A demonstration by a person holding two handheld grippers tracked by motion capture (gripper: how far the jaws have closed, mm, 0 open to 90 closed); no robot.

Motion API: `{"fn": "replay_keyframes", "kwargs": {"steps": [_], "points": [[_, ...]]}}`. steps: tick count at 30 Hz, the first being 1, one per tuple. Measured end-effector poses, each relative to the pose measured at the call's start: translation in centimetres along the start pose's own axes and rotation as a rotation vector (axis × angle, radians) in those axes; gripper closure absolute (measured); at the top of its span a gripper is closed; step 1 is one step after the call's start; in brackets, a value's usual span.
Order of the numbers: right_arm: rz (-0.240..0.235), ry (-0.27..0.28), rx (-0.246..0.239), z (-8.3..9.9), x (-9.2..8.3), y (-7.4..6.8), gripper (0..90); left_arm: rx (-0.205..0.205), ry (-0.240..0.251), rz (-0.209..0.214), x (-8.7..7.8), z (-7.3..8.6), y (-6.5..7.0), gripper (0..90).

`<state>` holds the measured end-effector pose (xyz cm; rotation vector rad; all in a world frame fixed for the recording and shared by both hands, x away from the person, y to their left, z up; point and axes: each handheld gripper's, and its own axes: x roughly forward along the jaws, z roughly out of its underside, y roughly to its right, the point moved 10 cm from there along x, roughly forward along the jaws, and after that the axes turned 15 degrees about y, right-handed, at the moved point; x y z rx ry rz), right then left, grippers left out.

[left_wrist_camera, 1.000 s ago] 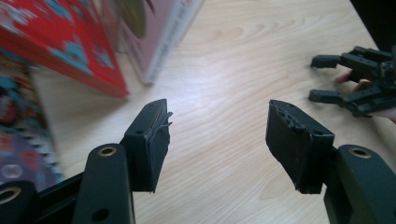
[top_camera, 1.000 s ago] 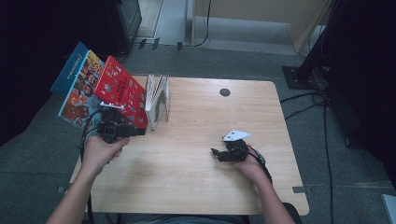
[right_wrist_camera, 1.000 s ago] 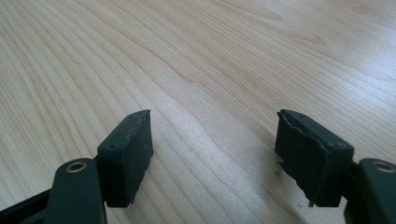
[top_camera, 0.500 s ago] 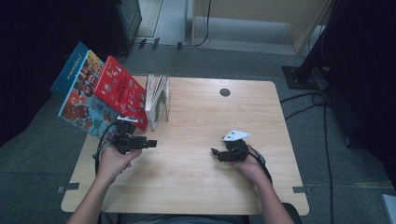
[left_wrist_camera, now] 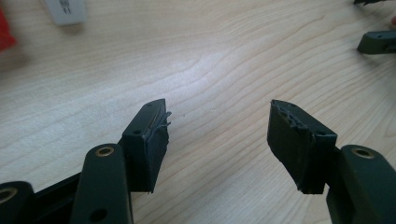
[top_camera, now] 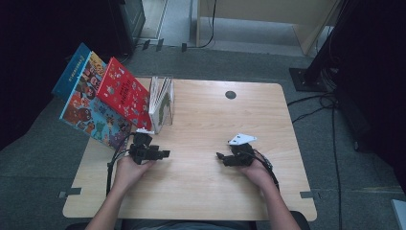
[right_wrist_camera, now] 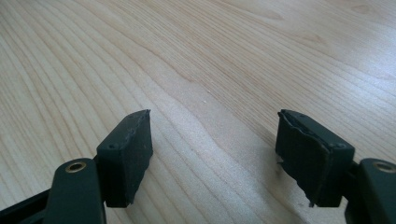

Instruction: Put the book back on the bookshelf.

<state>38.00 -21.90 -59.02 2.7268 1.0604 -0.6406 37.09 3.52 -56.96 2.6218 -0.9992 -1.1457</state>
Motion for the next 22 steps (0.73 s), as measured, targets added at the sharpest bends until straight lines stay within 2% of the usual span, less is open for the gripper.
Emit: {"fn": "replay_keyframes", "kwargs": {"steps": [1,2,5,10,14,19,22], "points": [[0.000,0.000,0.000,0.00,0.01,-0.02,26.4,-0.003,-0.012,0.004,0.24,0.26,0.03,38.1],[0.001,-0.002,0.002,0.02,0.00,-0.06,25.9,0.006,-0.009,0.005,0.42,0.37,0.03,38.1],[-0.002,-0.005,0.002,0.05,0.02,-0.18,24.0,-0.002,-0.003,0.014,0.64,0.22,0.12,38.2],[0.005,-0.013,0.004,0.15,-0.01,-0.27,19.2,0.026,0.017,0.002,0.90,0.05,-0.02,37.6],[0.010,-0.016,0.006,0.26,-0.13,-0.29,17.6,0.016,0.022,0.006,0.93,0.01,-0.01,36.9],[0.014,-0.017,0.009,0.32,-0.24,-0.30,17.3,0.075,0.028,0.002,1.01,0.17,0.11,35.6],[0.014,-0.018,0.010,0.34,-0.27,-0.30,17.2,0.078,0.037,0.008,1.03,0.16,0.09,35.2]]}}
